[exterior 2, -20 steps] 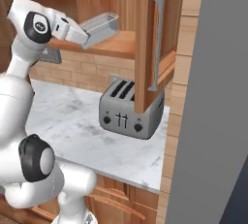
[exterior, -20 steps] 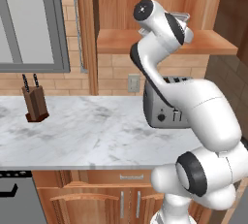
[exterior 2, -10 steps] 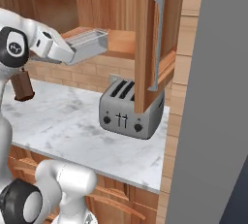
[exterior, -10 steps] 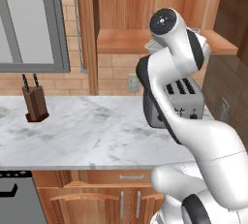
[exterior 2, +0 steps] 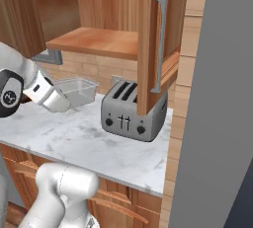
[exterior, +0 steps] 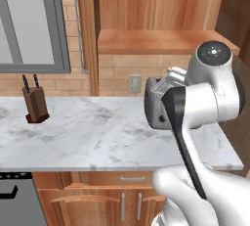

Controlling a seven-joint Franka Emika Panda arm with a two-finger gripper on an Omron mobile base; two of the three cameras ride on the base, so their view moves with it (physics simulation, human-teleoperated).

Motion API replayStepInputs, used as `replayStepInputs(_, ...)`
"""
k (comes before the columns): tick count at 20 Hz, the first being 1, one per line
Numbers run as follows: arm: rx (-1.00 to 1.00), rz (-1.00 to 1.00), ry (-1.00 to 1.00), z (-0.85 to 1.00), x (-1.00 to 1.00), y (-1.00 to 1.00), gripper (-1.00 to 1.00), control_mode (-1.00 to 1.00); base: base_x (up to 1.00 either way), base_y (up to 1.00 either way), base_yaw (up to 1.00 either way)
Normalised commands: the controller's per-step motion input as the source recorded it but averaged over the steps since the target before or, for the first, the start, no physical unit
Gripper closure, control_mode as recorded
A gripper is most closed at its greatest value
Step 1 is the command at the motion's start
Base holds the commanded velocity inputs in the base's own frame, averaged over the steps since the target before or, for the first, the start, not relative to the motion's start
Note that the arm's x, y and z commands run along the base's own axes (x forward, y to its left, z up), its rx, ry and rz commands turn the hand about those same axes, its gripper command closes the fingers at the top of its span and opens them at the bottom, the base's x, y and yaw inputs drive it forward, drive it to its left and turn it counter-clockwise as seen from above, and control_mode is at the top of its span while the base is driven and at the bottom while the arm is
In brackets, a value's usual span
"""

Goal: Retrieve the tupperware and aluminum foil from the cabinet and place them on the dining counter near the plate with steak and sweet potato to prepare for storing leftovers.

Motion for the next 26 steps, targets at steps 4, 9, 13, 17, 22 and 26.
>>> replayStepInputs(4,0.20,0.03,0.27,-0.26,-0.69,-0.31,1.00,-1.00,0.00,0.00,0.00)
replayStepInputs(9,0.04,0.00,0.08,0.00,-0.41,-0.05,1.00,-1.00,0.00,0.00,0.00)
replayStepInputs(13,0.00,0.04,0.06,-0.01,-0.42,0.10,1.00,-1.00,0.00,0.00,0.00)
replayStepInputs(17,0.00,0.00,0.00,0.00,0.00,0.00,1.00,1.00,-0.71,0.80,0.37)
replayStepInputs(22,0.00,0.00,0.00,0.00,0.00,0.00,1.00,1.00,-0.13,0.95,0.69)
replayStepInputs(26,0.00,0.00,0.00,0.00,0.00,0.00,1.00,1.00,0.02,0.61,0.77)
